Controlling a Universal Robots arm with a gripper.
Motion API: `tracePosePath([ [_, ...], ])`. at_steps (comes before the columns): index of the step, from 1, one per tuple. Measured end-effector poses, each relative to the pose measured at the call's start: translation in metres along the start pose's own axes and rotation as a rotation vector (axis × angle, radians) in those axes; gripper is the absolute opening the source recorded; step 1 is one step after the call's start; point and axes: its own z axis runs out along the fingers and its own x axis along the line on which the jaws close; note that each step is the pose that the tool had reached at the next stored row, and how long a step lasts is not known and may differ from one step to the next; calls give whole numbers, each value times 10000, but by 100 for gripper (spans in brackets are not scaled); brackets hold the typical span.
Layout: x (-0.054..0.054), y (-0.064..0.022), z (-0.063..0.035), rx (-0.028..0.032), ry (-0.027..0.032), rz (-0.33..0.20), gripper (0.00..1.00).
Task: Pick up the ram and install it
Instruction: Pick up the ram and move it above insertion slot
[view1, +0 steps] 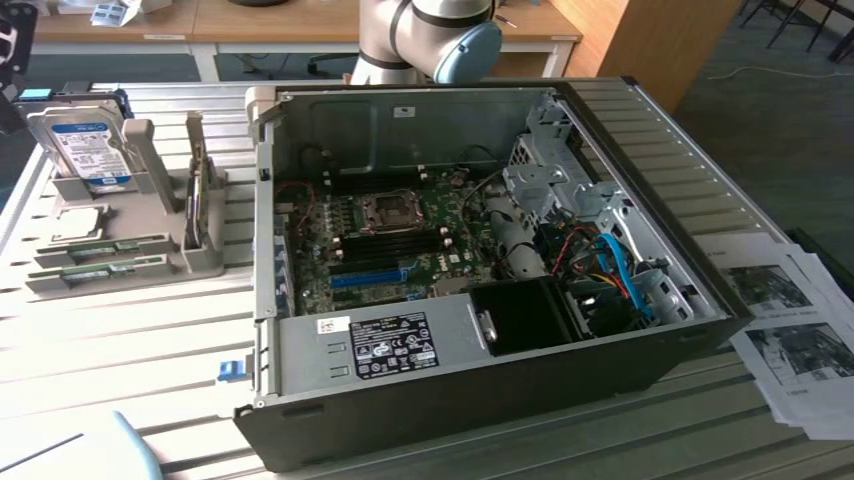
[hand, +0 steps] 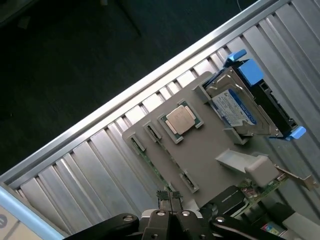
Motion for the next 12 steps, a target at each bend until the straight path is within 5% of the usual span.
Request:
tracePosePath([
  [12,0,0,0,-11,85,-1704,9],
])
